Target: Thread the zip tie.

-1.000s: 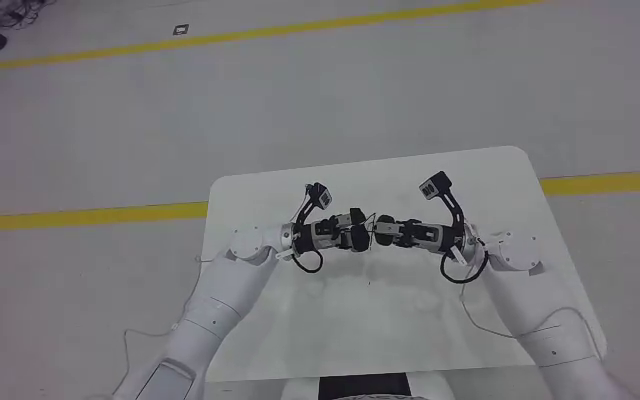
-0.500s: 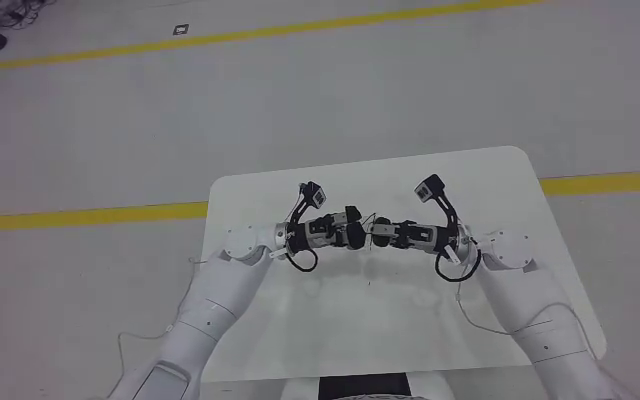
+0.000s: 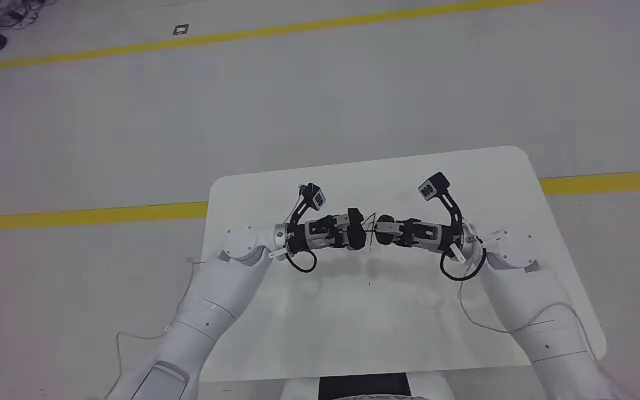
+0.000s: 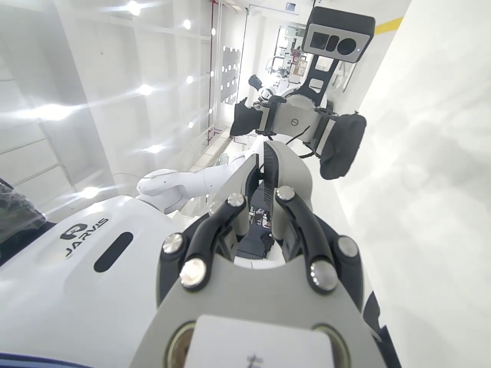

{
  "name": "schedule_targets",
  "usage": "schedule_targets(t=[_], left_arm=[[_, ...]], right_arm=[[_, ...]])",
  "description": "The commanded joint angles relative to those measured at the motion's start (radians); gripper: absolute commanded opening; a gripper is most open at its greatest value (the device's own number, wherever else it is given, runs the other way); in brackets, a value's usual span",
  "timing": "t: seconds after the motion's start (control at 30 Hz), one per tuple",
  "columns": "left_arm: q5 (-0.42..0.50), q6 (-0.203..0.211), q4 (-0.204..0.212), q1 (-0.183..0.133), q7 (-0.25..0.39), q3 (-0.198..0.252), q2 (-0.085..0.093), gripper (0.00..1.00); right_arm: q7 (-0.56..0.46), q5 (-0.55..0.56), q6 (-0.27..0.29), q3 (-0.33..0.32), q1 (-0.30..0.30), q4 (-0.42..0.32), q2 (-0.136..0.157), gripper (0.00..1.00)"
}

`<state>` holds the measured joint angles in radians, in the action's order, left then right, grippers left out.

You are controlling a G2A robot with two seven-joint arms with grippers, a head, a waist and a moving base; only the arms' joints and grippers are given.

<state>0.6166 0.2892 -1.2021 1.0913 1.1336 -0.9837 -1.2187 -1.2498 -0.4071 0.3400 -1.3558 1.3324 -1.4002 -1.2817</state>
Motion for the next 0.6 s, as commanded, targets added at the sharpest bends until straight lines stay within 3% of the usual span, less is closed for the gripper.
schedule_targets(t=[0.0,0.3,0.57], left_arm=[[0.015,0.000,0.003,-0.002,0.009,0.005,-0.001,0.76],[0.047,0.004,0.025,-0.021,0.028,0.033,-0.006,0.73],[0.068,0.010,0.031,-0.029,0.035,0.049,-0.009,0.61]], right_arm=[[-0.004,-0.004,0.000,-0.001,-0.001,0.001,-0.003,0.00],[-0.018,-0.009,0.000,-0.003,-0.005,0.003,-0.018,0.00],[-0.028,0.015,0.000,0.003,-0.012,0.027,-0.029,0.00]])
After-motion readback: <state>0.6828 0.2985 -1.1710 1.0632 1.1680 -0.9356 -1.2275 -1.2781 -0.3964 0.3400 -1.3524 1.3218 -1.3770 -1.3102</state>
